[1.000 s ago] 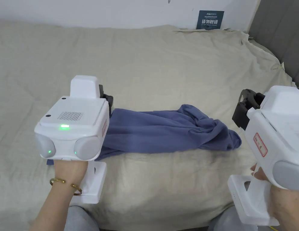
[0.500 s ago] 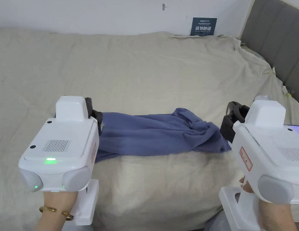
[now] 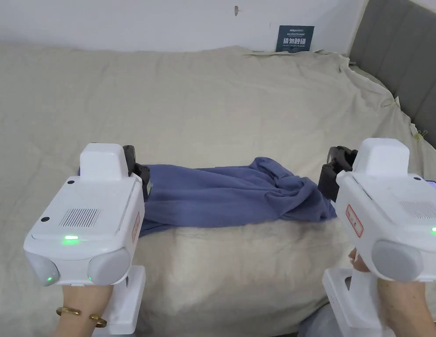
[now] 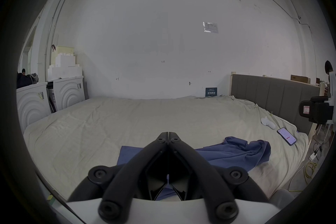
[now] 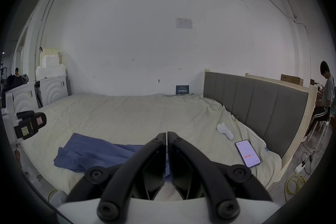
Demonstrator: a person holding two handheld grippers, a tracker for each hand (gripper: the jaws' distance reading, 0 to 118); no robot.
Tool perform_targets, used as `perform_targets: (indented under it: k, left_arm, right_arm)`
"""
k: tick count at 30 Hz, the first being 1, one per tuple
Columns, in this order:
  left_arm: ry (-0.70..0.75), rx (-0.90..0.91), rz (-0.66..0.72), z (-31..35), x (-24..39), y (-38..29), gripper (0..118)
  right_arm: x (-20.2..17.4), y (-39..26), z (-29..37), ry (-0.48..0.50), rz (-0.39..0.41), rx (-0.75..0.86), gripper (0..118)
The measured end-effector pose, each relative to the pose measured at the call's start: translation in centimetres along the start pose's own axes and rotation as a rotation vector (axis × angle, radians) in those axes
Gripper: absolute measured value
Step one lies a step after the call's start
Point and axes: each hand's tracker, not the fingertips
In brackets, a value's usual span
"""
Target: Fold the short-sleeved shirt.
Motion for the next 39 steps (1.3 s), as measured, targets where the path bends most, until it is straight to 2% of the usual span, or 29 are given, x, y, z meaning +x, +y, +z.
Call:
perform_targets:
  k: [1,5,7,11,14,20,25,27,30,36,38,39]
  left_arm:
    - [-0.002,-0.001,-0.002,0.0,0.0,0.0,0]
    - [-0.005,-0.009,-0.008,-0.3,0.0,-0.2,0]
    - [-0.007,-0.016,-0.010,-0.6,0.1,-0.3,0]
    - [-0.011,-0.020,-0.018,-0.8,0.1,-0.4,0]
    - [-0.009,-0.019,-0.008,-1.1,-0.1,-0.3,0]
    - [0.008,-0.030,-0.009,-2.2,-0.9,-0.2,0]
    - [0.037,-0.047,0.013,-3.6,-2.0,-0.2,0]
    - [0.048,-0.053,0.009,-4.3,-2.3,-0.3,0]
    - [0.063,-0.076,0.008,-5.5,-2.9,-0.5,0]
    - [0.076,-0.117,0.027,-7.2,-3.7,-1.4,0]
    - [0.074,-0.130,0.034,-7.6,-3.8,-1.5,0]
    - [0.073,-0.135,0.037,-7.9,-3.8,-1.6,0]
  right_arm:
    - [0.0,0.3,-0.5,-0.008,-0.011,-0.005,72]
    - [-0.2,2.1,-3.3,0.005,0.016,-0.061,100]
    - [-0.5,3.4,-5.3,0.007,0.071,-0.141,101]
    - [-0.9,5.9,-10.2,0.058,0.056,-0.242,101]
    - [-1.6,6.9,-15.3,0.076,0.105,-0.379,101]
    - [-3.2,5.3,-24.5,0.110,0.109,-0.722,101]
    - [-4.2,2.0,-29.8,0.059,0.147,-0.871,100]
    - [-4.2,0.9,-31.3,0.054,0.144,-0.913,92]
    - [-3.7,-0.4,-32.8,0.031,0.109,-0.948,69]
    - [-3.3,-2.5,-34.4,0.026,0.023,-0.998,63]
    - [-3.0,-2.8,-34.3,0.022,0.021,-0.992,30]
    - [-3.0,-3.0,-34.4,0.006,0.025,-0.986,5]
